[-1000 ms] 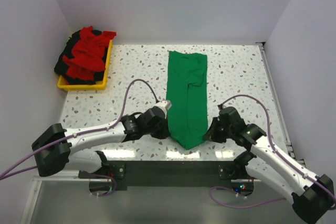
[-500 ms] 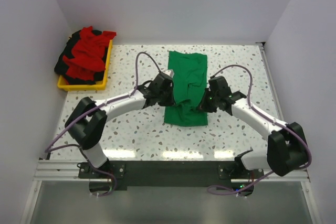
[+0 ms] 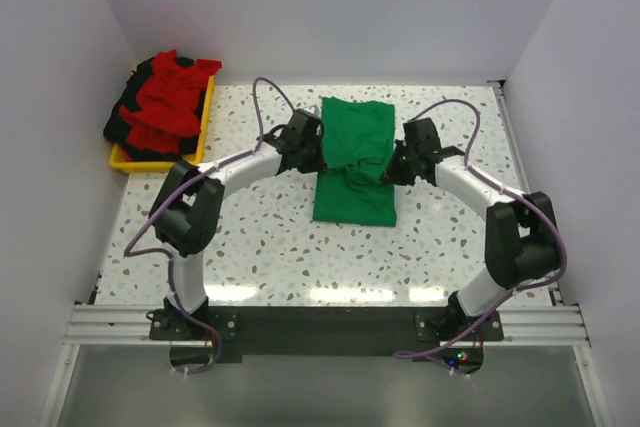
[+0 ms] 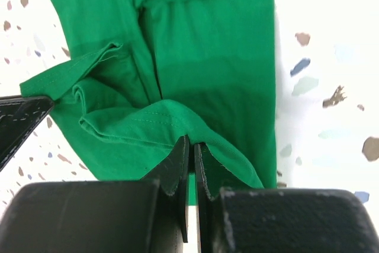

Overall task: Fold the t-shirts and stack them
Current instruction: Fold the tshirt

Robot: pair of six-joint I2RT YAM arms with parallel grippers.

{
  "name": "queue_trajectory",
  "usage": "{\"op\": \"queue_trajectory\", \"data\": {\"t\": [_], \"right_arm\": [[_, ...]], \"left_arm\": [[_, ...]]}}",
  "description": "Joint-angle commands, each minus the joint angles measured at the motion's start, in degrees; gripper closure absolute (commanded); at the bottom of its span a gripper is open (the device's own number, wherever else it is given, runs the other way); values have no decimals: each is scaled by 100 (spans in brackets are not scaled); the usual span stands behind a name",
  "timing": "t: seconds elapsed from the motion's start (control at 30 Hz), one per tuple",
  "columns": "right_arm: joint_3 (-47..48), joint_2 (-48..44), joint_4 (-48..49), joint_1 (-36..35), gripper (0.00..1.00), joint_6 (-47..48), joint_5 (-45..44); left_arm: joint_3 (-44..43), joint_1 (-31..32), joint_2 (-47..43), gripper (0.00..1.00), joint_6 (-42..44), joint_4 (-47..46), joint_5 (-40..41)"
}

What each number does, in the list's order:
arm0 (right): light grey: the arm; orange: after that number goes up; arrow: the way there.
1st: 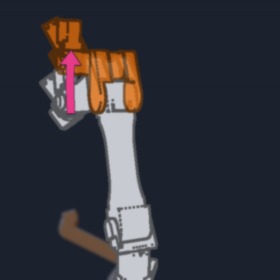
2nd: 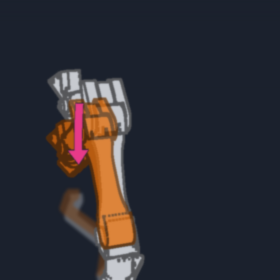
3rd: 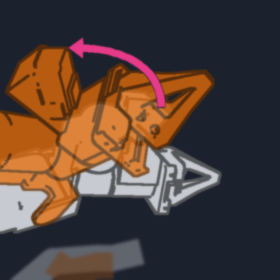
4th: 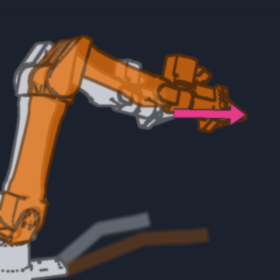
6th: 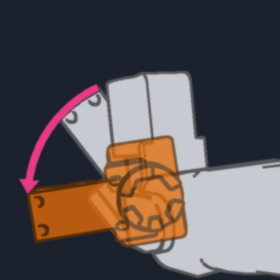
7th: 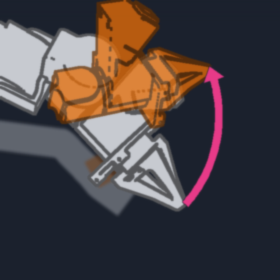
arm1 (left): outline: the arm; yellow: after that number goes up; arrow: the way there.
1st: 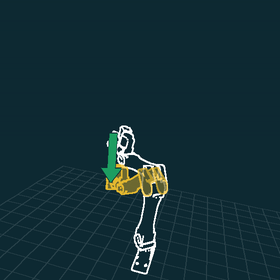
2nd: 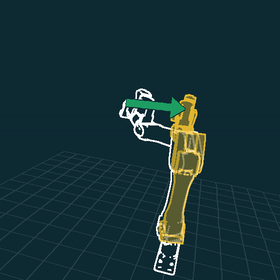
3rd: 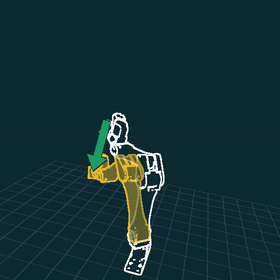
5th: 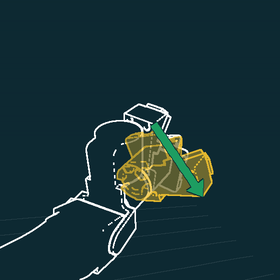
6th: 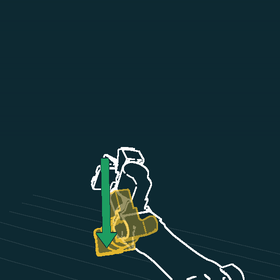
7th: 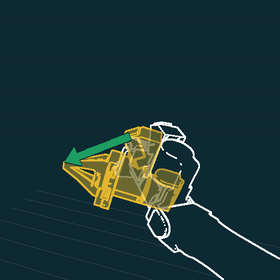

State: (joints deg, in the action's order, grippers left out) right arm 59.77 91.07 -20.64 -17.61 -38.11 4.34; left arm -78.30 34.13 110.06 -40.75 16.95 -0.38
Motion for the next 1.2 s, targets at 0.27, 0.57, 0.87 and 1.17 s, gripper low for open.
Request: {"op": "queue_trajectory", "data": {"t": [0.27,0.57,0.87,1.17], "right_arm": [[492,341,228,433,100,172,322],[553,622,394,706,100,330,594],[817,948,394,803,100,480,682],[887,1106,473,864,85,497,770]], "left_arm": [[-853,-179,384,100,436,98,-252],[-968,-240,639,100,568,63,-190],[-1073,-284,780,100,639,54,-155],[-1178,-380,798,79,796,28,-190]]}}
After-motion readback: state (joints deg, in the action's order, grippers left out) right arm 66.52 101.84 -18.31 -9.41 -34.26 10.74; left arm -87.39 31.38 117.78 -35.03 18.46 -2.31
